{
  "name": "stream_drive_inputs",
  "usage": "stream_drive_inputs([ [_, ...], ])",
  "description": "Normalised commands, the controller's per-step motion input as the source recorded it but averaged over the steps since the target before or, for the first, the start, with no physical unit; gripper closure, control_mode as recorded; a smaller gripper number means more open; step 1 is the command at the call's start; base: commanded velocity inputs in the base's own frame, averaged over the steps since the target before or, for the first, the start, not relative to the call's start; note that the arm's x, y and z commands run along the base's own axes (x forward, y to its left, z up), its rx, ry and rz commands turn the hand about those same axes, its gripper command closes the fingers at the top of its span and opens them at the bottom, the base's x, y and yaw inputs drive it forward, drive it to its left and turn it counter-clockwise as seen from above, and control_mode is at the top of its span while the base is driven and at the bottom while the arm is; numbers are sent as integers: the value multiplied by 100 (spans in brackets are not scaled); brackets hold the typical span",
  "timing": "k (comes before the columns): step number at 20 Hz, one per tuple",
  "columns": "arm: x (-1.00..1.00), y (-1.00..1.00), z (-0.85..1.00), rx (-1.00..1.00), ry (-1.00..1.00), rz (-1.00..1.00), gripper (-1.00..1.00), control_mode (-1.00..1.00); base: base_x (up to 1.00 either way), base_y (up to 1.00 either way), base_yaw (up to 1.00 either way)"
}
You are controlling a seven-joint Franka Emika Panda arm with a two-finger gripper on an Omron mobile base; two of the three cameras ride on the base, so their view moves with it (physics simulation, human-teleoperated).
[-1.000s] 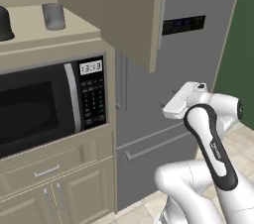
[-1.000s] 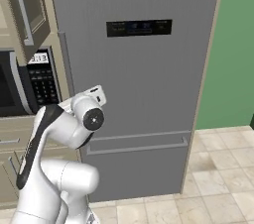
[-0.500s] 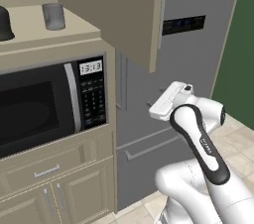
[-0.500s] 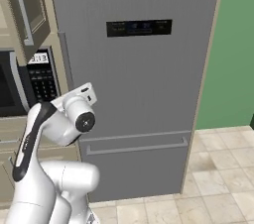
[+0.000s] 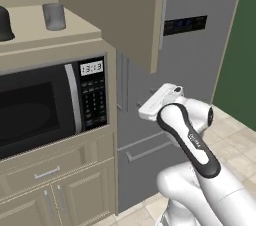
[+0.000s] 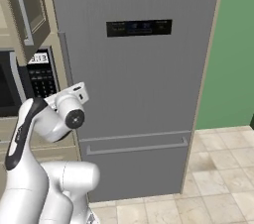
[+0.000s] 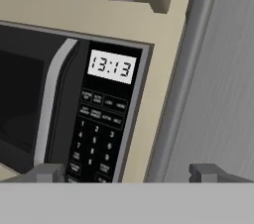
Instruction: There is a bowl on the dining counter. Grab a lemon wedge from the fridge and place it in the bowl. Then get the liquor bottle and glass cup from the cabinet and place them next to the bowl.
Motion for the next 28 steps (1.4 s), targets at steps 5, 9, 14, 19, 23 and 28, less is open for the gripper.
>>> stream_drive_inputs([
  [5,0,0,0,0,-4,-3,-100,-100,0,0,0],
  [9,14,0,1,0,-8,-5,-100,-100,0,0,0],
  [14,35,0,7,0,-1,-2,-100,-100,0,0,0],
  [19,29,0,0,0,0,0,-100,-100,0,0,0],
  [23,22,0,0,0,0,0,-100,-100,0,0,0],
  [28,26,4,0,0,0,0,-100,-100,0,0,0],
])
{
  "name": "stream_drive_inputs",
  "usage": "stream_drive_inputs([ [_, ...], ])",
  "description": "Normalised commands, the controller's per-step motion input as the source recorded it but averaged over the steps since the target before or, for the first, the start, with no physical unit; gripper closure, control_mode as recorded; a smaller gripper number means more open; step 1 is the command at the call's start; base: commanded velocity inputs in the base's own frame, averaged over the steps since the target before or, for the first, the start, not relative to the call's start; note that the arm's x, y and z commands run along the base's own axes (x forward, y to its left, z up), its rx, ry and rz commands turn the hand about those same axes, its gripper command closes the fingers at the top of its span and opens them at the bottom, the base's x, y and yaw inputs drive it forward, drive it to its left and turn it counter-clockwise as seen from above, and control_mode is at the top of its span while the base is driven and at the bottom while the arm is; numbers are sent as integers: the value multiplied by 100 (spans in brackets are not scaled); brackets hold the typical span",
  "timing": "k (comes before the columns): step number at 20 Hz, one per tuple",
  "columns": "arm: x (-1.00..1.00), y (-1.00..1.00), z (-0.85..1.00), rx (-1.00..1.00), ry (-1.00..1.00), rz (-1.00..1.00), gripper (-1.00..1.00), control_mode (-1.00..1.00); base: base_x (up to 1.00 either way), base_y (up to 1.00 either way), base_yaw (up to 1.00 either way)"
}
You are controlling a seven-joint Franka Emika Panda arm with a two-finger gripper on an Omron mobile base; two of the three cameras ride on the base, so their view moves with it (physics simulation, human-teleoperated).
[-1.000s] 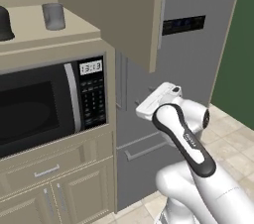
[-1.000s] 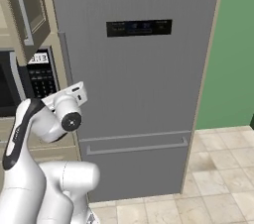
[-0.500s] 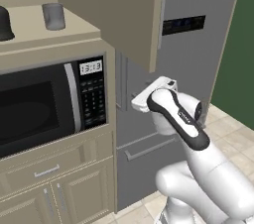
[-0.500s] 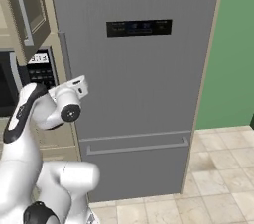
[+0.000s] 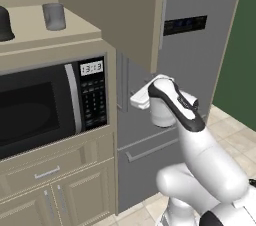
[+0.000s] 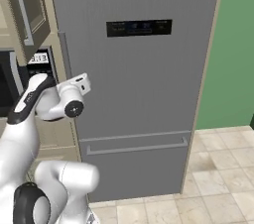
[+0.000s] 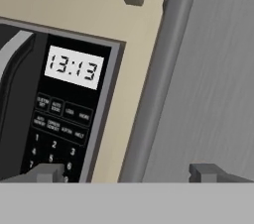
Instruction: There is a bowl on the dining counter. Grab a lemon wedge from the fridge and place it in the bowl. Then get the liquor bottle and glass cup from the cabinet and place them next to the bowl.
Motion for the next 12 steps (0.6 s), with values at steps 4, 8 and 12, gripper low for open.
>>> stream_drive_inputs([
  [4,31,11,0,0,0,0,-100,-100,0,0,0],
  [8,31,14,0,0,0,0,-100,-100,0,0,0],
  [12,26,17,0,0,0,0,-100,-100,0,0,0],
])
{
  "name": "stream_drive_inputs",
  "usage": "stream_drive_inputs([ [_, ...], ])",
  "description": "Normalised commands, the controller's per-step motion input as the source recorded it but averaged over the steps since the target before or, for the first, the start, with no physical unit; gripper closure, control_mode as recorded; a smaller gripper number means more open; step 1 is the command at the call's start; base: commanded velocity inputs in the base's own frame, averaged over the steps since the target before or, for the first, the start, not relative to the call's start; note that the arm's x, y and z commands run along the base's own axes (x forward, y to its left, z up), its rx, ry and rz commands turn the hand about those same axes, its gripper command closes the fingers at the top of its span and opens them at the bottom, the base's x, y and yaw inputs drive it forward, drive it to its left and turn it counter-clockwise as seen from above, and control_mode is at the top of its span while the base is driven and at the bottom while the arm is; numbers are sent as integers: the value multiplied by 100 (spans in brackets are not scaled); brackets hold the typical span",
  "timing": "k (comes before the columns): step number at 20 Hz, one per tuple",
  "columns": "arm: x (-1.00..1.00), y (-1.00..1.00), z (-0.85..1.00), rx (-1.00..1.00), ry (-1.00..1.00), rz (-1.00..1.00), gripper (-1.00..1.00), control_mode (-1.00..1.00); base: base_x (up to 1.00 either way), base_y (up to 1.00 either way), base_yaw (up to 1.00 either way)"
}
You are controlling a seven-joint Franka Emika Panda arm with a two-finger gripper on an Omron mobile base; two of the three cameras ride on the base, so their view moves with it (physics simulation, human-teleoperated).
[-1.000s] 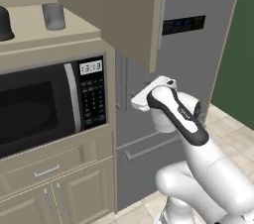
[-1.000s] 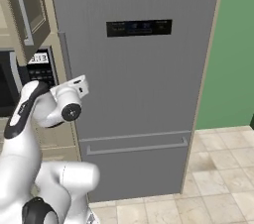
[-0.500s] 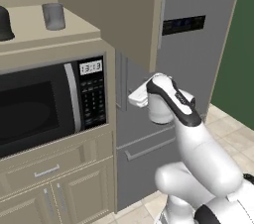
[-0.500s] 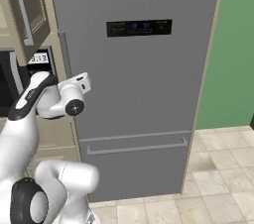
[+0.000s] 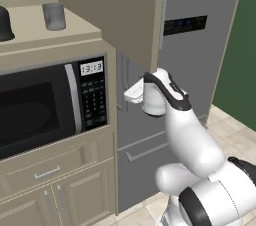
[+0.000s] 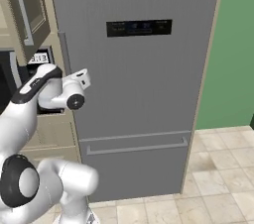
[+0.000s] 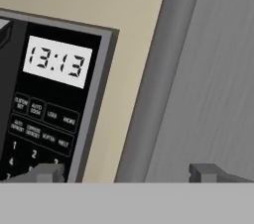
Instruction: There is a bowl on the dining counter. Grab a lemon wedge from the fridge and place it in the bowl. Then get the liquor bottle and glass cup from the cabinet and place them next to the bowl.
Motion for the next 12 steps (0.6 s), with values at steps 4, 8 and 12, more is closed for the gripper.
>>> stream_drive_inputs([
  [4,24,18,0,0,0,0,-100,-100,0,0,0],
  [8,24,11,0,0,0,0,-100,-100,0,0,0],
  [12,25,5,0,0,0,0,-100,-100,0,0,0],
])
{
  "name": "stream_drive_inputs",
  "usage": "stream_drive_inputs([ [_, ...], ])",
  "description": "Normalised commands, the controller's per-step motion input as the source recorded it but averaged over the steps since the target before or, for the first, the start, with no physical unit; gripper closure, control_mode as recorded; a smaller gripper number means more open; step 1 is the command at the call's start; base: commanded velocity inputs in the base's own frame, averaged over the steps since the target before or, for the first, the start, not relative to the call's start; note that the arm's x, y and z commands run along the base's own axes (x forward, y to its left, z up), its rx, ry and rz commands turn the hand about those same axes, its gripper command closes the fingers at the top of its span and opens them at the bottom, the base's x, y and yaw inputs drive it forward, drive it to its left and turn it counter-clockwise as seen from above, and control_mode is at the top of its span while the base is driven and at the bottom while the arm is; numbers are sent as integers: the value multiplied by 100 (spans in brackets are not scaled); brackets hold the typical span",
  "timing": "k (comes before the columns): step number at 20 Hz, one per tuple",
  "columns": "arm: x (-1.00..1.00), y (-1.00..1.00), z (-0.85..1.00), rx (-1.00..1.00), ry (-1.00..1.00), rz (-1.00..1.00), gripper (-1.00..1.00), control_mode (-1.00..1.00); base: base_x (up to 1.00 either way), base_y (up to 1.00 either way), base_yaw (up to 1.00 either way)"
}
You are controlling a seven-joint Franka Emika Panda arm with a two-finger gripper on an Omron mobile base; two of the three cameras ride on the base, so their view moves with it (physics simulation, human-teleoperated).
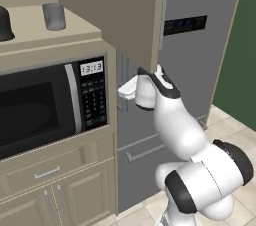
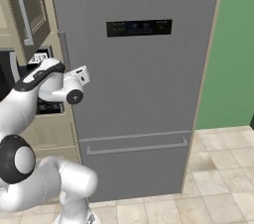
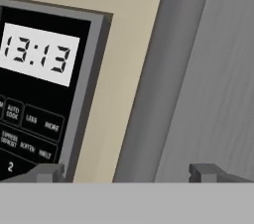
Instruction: There is a bowl on the dining counter. Grab a lemon wedge from the fridge and place it in the bowl. Then get the liquor bottle and glass cup from the cabinet and place them next to the bowl.
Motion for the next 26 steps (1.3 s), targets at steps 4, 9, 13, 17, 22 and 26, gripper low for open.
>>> stream_drive_inputs([
  [4,26,3,0,0,0,0,-100,-100,0,0,0],
  [9,27,4,0,0,0,0,-100,-100,0,0,0],
  [13,26,12,0,0,0,0,-100,-100,0,0,0],
  [17,24,24,-3,0,0,0,-100,-100,0,0,0],
  [22,21,33,-3,0,0,0,100,-100,0,0,0],
  [26,0,8,-1,0,5,0,100,-100,0,0,0],
])
